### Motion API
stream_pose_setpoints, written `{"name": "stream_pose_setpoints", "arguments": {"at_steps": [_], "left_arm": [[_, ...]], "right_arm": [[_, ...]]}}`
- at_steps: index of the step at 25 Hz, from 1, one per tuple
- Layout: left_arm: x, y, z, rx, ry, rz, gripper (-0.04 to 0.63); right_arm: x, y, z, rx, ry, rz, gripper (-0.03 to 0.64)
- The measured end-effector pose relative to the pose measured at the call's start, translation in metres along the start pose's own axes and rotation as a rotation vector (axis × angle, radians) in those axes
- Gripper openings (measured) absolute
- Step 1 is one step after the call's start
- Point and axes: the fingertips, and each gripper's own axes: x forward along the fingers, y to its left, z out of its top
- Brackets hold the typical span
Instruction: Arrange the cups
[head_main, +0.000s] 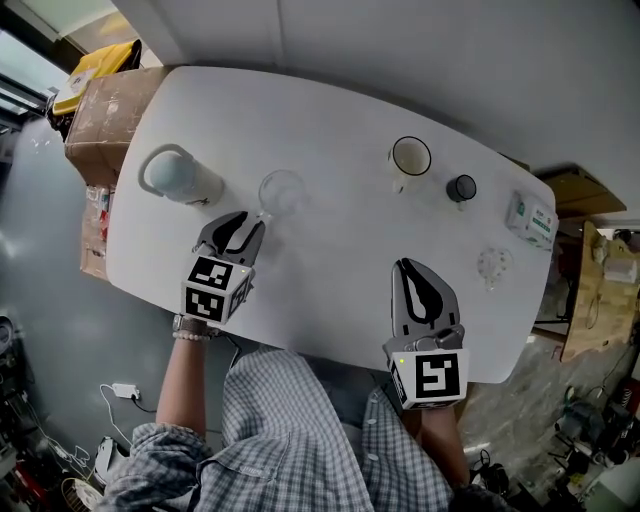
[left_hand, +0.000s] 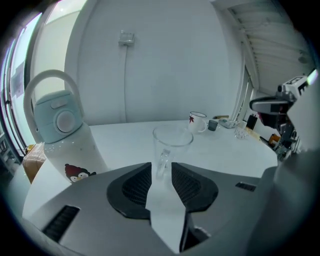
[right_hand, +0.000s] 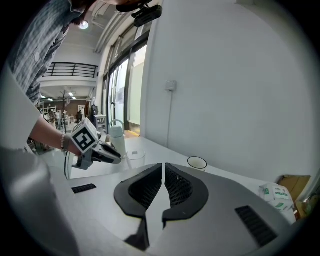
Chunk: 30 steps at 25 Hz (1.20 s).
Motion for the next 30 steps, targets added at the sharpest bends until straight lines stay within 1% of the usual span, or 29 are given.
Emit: {"name": "stream_pose_setpoints", "arguments": {"at_steps": [2, 5, 7, 13, 17, 21, 26, 30], "left_arm": [[0.004, 0.0, 0.0, 0.017, 0.008, -0.002, 0.109], [0.007, -0.001, 0.002, 0.019, 0.007, -0.005, 0.103], [0.008, -0.002, 0.003, 0.022, 0.008, -0.002, 0.066], [0.017, -0.013, 0.01, 0.07, 0.006, -0.007, 0.052], [0.028, -0.022, 0.019, 0.082, -0.008, -0.028, 0.046], [0.041, -0.026, 0.03, 0.085, -0.024, -0.049, 0.043], [0.053, -0.028, 0.041, 0.107, -0.027, -0.073, 0.041], [0.064, -0.033, 0.051, 0.106, -0.029, -0.084, 0.041]], "right_arm": [[0.002, 0.001, 0.0, 0.005, 0.007, -0.002, 0.032], [0.004, 0.004, -0.003, 0.007, 0.018, -0.001, 0.032], [0.006, 0.006, -0.005, 0.008, 0.022, 0.0, 0.032], [0.01, 0.006, -0.01, 0.036, 0.037, -0.008, 0.032], [0.013, 0.002, -0.014, 0.034, 0.048, -0.015, 0.032], [0.019, -0.005, -0.022, 0.053, 0.066, -0.042, 0.032], [0.037, -0.019, -0.028, 0.114, 0.067, -0.073, 0.032], [0.056, -0.031, -0.034, 0.11, 0.092, -0.111, 0.032]]}}
